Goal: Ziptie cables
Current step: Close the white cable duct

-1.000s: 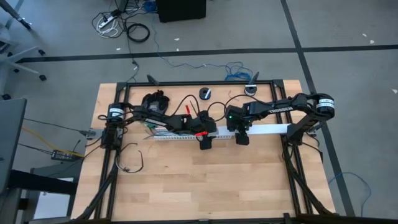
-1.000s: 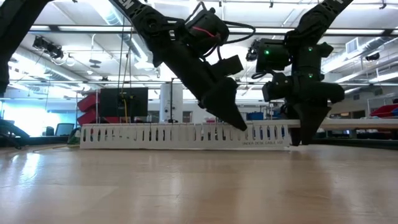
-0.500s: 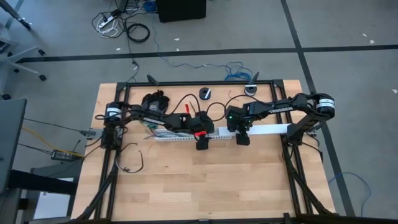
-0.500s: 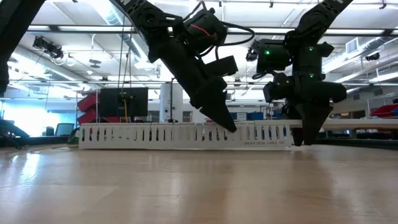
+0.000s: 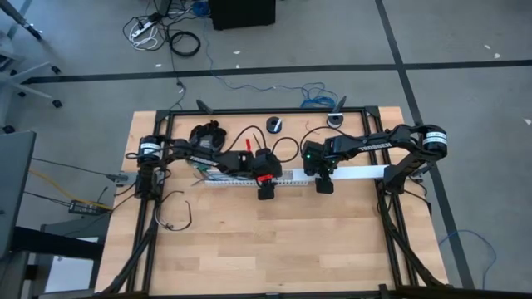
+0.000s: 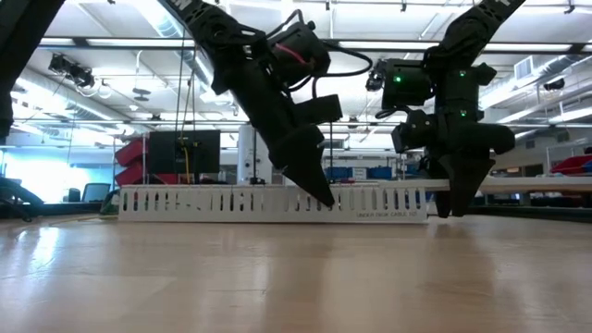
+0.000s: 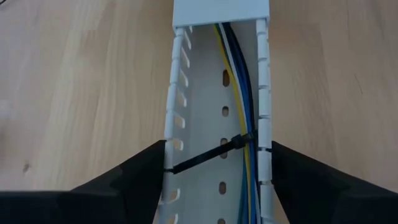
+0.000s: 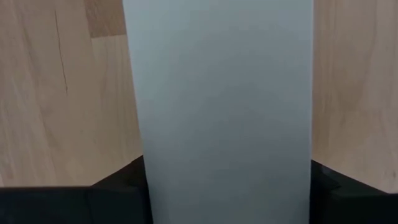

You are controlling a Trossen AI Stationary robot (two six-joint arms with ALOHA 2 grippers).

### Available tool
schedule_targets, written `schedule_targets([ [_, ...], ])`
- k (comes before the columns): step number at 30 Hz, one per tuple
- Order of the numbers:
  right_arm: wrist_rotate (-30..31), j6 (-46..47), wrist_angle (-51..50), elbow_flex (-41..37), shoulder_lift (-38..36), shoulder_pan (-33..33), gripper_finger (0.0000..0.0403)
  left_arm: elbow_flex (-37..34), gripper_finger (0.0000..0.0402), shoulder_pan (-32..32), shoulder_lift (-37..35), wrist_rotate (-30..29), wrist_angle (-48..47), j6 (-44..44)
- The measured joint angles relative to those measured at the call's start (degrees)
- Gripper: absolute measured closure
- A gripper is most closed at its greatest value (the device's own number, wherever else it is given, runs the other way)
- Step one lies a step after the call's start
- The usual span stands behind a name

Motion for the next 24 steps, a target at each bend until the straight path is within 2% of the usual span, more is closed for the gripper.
schedule_targets([
  [16, 0.00, -0.17, 0.11, 0.00, 0.00, -0.02, 0.0181, -0.64, 0.0147, -0.22, 0.33, -0.65, 7.60, -1.83],
  [24, -0.18, 0.03, 0.44, 0.00, 0.00, -0.02, 0.0178, -0.53, 0.0147, -0.37, 0.33, -0.89, 7.98, -1.20],
])
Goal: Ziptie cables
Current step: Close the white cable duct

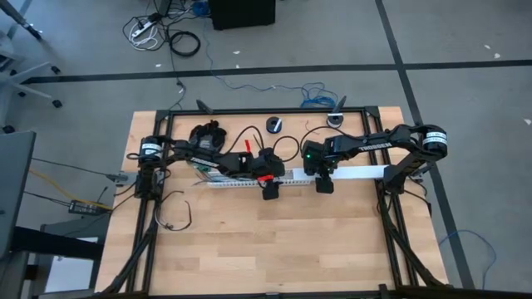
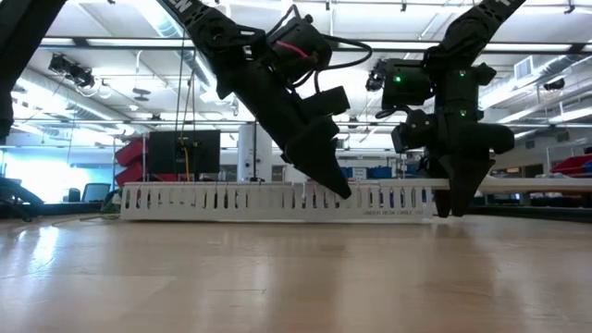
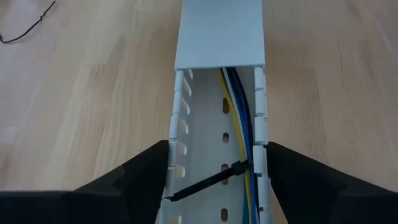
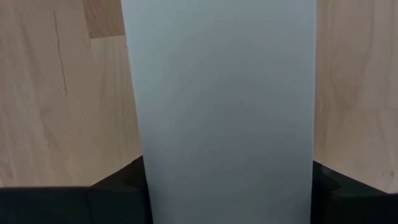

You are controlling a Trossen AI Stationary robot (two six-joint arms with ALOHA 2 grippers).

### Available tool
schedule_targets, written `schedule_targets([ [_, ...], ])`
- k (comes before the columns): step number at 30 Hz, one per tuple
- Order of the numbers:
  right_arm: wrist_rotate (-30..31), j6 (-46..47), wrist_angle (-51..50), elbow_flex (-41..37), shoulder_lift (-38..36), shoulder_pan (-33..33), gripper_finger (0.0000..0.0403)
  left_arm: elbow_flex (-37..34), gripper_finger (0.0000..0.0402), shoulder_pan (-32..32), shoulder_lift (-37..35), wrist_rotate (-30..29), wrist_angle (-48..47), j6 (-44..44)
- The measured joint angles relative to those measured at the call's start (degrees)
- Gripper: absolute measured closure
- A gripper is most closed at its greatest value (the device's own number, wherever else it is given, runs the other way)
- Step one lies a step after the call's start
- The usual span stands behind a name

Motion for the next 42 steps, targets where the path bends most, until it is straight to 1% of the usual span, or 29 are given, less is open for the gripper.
schedule_targets([
  [9, -0.14, -0.15, 0.32, 0.00, 0.00, 0.04, 0.0179, 0.17, 0.0147, -0.11, -0.04, -0.13, 2.22, 0.02],
  [19, -0.24, -0.18, 0.33, 0.00, 0.00, 0.04, 0.0181, 0.20, 0.0147, -0.13, -0.15, 0.28, 2.16, -0.04],
  [25, -0.24, 0.04, 0.26, 0.00, 0.00, 0.04, 0.0178, 0.21, 0.0131, -0.09, -0.15, 0.62, 1.88, 1.04],
  [27, -0.26, 0.00, 0.24, 0.00, 0.00, 0.07, 0.0179, 1.28, 0.0121, -0.04, -0.15, 1.05, -0.82, 0.47],
  [32, -0.26, -0.07, 0.22, 0.02, 0.00, 0.07, 0.0179, 7.46, 0.0102, -0.02, -0.15, 3.20, -12.95, 0.10],
  [36, -0.26, 0.28, 0.08, 0.02, 0.00, 0.07, 0.0176, 12.09, 0.0098, -0.02, -0.15, 8.73, -19.07, 0.53],
  [37, -0.26, 0.33, 0.06, 0.02, 0.00, 0.07, 0.0175, 13.02, 0.0098, -0.02, -0.15, 9.26, -20.66, 0.86],
  [39, -0.26, 0.35, 0.04, 0.02, 0.00, 0.07, 0.0175, 14.64, 0.0098, -0.04, -0.15, 9.44, -25.03, 1.45],
  [42, -0.24, 0.25, 0.04, 0.02, 0.00, 0.07, 0.0177, 15.19, 0.0098, 0.37, -0.15, 8.68, -29.52, 1.51],
])
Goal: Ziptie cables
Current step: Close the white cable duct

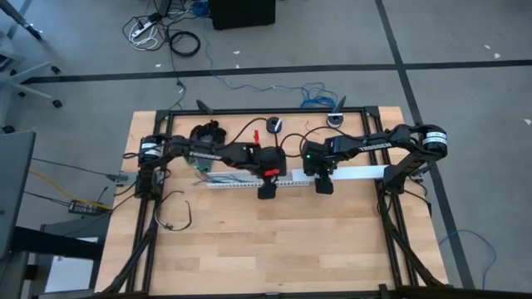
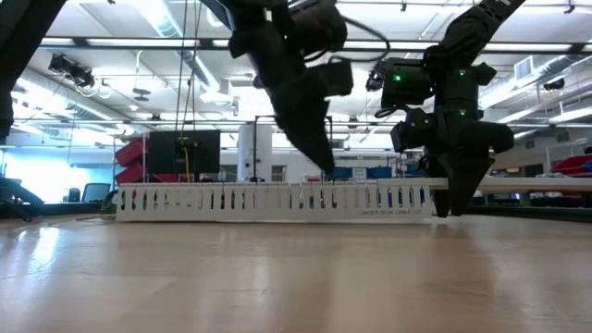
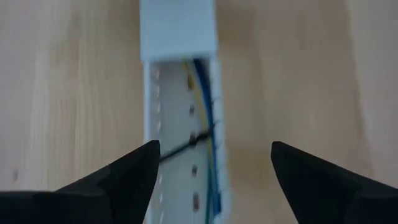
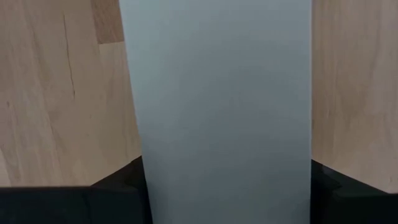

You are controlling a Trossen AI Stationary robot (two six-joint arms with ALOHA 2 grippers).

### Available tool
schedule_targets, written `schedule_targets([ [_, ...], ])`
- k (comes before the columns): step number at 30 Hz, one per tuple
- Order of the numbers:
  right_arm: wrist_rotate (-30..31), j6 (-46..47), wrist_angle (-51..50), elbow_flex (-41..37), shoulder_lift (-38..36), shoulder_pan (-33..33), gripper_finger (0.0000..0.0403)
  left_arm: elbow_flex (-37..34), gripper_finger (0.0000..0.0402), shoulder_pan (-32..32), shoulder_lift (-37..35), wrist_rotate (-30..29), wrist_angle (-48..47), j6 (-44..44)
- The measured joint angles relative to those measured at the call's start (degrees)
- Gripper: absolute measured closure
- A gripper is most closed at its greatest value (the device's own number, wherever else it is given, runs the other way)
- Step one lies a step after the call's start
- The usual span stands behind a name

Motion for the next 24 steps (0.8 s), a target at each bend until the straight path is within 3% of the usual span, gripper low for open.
schedule_targets([
  [10, 0.08, -0.14, 0.00, 0.00, 0.00, -0.02, 0.0177, 0.02, 0.0098, 0.92, 1.00, -1.29, 2.89, 1.69],
  [24, 0.24, 0.30, -0.26, 0.02, 0.00, -0.02, 0.0175, -0.02, 0.0079, 2.25, 4.36, 2.91, 6.02, 2.67],
])
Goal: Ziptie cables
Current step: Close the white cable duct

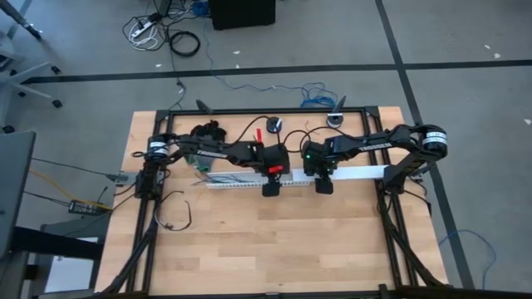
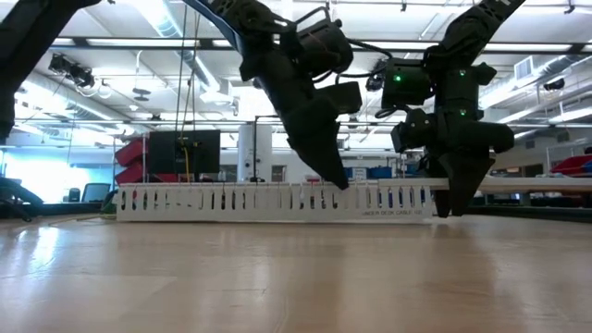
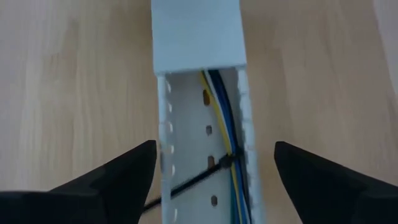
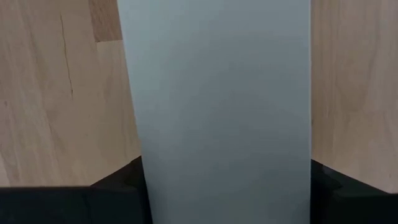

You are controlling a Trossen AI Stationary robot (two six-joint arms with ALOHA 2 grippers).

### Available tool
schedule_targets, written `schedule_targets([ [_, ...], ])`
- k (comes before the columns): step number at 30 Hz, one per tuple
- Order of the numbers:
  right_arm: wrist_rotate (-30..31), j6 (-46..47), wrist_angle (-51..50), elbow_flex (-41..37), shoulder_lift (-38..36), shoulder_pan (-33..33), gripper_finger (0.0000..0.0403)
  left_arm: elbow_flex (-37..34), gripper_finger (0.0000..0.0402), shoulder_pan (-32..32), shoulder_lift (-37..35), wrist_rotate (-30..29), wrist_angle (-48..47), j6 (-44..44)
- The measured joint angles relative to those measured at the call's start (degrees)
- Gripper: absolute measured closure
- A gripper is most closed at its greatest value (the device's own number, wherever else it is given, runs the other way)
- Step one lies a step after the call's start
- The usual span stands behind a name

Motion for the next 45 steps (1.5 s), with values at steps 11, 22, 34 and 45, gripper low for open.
schedule_targets([
  [11, 0.15, 0.02, 0.03, 0.00, 0.00, 0.00, 0.0175, -0.03, 0.0073, -0.04, 3.01, -1.99, 2.41, 0.30],
  [22, 0.20, -0.09, 0.46, 0.00, 0.00, 0.00, 0.0175, -0.03, 0.0090, -0.11, 3.27, -2.63, 6.77, 0.28],
  [34, 0.39, 0.02, 0.53, 0.00, 0.00, 0.00, 0.0175, -0.03, 0.0131, -0.11, 3.27, -2.54, 6.93, 0.04],
  [45, -0.08, -0.17, 1.17, -0.02, 0.00, -0.02, 0.0175, -0.05, 0.0154, -0.15, 3.27, -2.48, 7.95, -0.18],
])
